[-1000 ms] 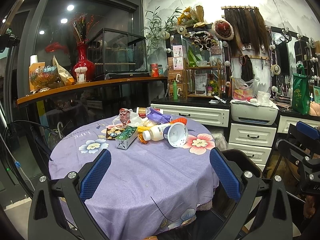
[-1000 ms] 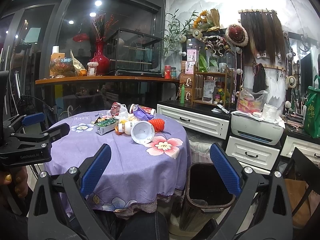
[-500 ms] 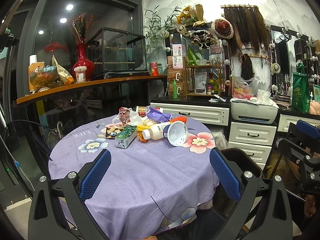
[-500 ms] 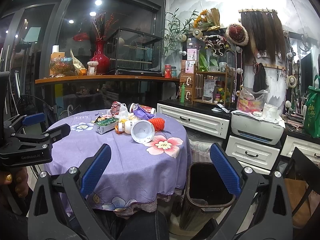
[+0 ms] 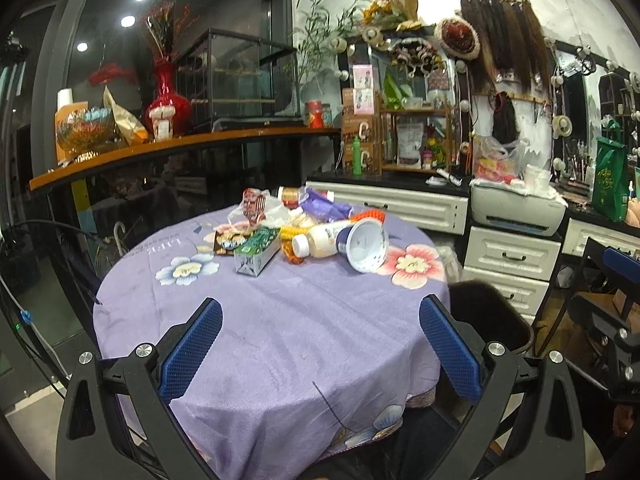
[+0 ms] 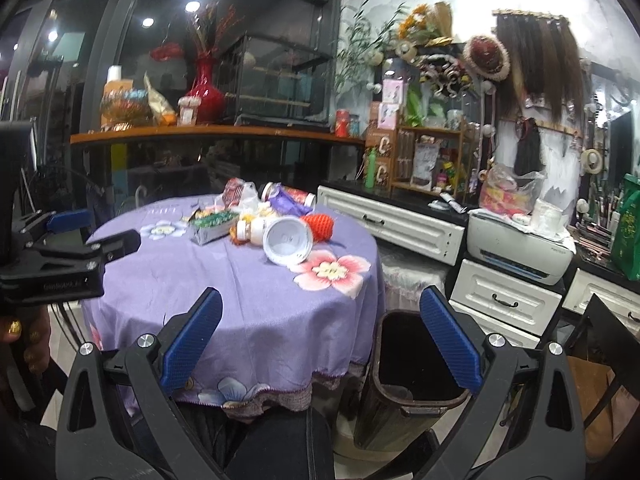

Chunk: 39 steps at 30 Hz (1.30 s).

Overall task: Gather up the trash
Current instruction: 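Move both tools toward the trash and close the right gripper on the yogurt cup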

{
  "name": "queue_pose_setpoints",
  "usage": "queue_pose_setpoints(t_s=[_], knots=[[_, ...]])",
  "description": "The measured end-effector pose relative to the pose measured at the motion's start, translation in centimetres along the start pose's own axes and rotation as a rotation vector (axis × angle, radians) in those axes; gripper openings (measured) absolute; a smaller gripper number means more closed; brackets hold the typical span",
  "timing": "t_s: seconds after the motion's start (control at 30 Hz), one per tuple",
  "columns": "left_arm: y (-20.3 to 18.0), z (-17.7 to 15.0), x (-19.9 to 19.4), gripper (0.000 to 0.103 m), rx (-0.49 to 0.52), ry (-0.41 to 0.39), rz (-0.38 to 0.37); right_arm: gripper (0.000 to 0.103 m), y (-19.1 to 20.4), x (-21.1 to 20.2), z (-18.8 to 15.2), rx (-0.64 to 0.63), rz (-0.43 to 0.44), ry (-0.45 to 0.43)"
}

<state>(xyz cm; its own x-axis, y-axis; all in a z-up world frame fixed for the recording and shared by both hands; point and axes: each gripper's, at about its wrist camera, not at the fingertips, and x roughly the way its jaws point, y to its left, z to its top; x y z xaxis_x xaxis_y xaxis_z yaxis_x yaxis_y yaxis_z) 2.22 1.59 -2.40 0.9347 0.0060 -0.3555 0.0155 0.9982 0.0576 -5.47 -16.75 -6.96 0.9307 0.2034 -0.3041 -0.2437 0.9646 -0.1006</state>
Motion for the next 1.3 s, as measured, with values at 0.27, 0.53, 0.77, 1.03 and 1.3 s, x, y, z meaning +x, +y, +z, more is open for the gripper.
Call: queue_pose_setpoints(t_s=[0.27, 0.53, 0.77, 1.03, 1.3], knots=[[1.0, -1.0, 4.8, 0.098, 0.022, 0.152, -0.009, 0.098, 1.7, 7.2, -0.7, -0.123, 0.105, 0.150], [2.9, -0.2, 11.0, 0.098, 0.006, 0.252, -0.033, 0.098, 0.6, 17.2, 0.9, -0.067, 0.143, 0.228], [4.4, 1.3, 15.2, 0.098, 0.015, 0.304, -0.045, 0.098, -1.0, 24.3, 2.7, 0.029, 0.148, 0.283], [5.9, 3.2, 19.2, 0.098, 0.041, 0.363, -0.054, 0.098, -1.8, 32.0, 4.9, 0.039, 0.163, 0.349], [7.5, 3.9, 21.8, 0.098, 0.012, 0.392, -0.065, 0.082, -1.3, 37.7, 5.5, 0.027, 0.228, 0.426]])
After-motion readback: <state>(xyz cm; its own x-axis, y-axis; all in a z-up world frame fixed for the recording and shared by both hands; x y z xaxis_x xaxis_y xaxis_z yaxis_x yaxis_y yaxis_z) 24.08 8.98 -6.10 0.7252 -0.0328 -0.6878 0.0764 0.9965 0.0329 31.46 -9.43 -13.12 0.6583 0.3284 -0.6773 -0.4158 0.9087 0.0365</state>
